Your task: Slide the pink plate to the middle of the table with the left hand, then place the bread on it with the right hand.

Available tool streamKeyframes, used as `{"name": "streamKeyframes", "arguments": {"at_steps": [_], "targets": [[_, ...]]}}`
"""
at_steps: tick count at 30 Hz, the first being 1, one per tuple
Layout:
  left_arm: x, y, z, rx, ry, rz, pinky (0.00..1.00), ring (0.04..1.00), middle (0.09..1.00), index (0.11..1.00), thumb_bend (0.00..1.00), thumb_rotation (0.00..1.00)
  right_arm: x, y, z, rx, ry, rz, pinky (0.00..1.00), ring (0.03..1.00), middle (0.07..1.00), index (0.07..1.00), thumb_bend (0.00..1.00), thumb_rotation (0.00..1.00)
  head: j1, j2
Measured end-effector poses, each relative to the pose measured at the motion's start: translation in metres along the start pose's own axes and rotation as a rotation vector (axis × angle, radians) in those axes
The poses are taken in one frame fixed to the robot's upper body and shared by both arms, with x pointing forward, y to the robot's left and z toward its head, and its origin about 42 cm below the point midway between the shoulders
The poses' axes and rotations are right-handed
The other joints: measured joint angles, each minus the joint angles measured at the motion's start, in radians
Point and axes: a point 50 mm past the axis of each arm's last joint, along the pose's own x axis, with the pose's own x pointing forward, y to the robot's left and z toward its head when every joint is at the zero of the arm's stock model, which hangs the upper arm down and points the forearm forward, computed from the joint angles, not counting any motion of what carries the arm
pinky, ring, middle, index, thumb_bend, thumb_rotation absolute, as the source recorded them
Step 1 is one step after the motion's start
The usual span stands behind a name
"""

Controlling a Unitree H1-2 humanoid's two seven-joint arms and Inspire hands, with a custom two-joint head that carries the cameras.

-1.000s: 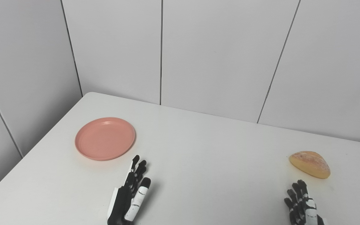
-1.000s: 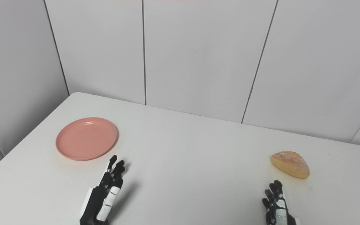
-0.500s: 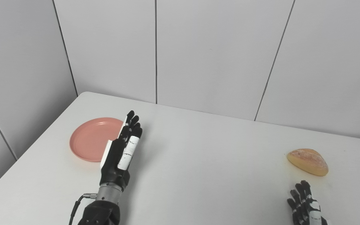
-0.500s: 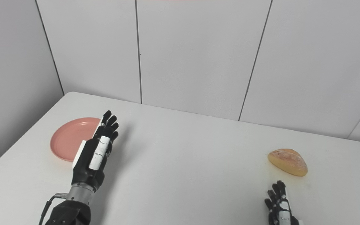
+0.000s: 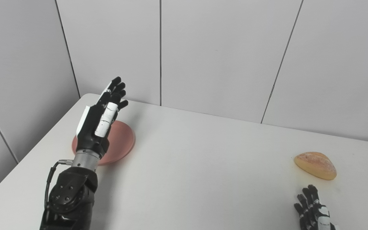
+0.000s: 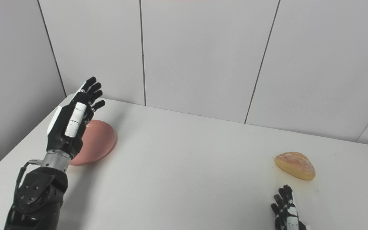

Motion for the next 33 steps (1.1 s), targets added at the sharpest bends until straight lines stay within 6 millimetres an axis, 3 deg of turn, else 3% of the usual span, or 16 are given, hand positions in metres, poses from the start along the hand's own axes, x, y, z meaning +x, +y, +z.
{"name": "streamKeyframes", "arguments": {"at_steps": [5,9,16,18,26,33], "targets": [[0.012,0.032,-0.017,0.028,0.069,0.079,0.87,0.925,0.920,0.852,0.95,0.79,-0.001,-0.002,0.000,-0.003,0.003,0.000,1.00,1.000,1.000,1.000,0.80,1.00,0.002,0.000],[0.021,0.049,-0.032,0.032,0.098,0.119,0.95,0.937,0.924,0.857,0.94,0.77,-0.002,-0.002,0.000,-0.004,0.005,0.001,1.00,1.000,1.000,1.000,0.81,1.00,0.000,0.002],[0.056,0.084,-0.031,0.047,0.061,0.150,0.93,0.913,0.876,0.837,0.95,0.74,-0.002,-0.001,0.000,-0.001,0.005,0.009,1.00,1.000,1.000,1.000,0.81,0.99,-0.005,0.003],[0.063,0.090,-0.034,0.047,0.046,0.156,0.94,0.926,0.899,0.855,0.95,0.74,-0.002,-0.001,0.000,0.000,0.006,0.008,1.00,1.000,1.000,1.000,0.82,0.99,-0.008,0.003],[0.070,0.114,-0.073,0.073,0.091,0.181,0.90,0.916,0.924,0.890,0.94,0.74,-0.004,-0.002,0.000,0.004,0.009,0.010,1.00,0.995,0.998,1.000,0.83,0.98,-0.015,0.009],[0.082,0.136,-0.088,0.105,0.095,0.211,0.89,0.933,0.937,0.900,0.95,0.73,-0.006,-0.001,0.000,0.005,0.015,0.011,1.00,0.991,0.996,1.000,0.84,0.98,-0.023,0.015]]}}
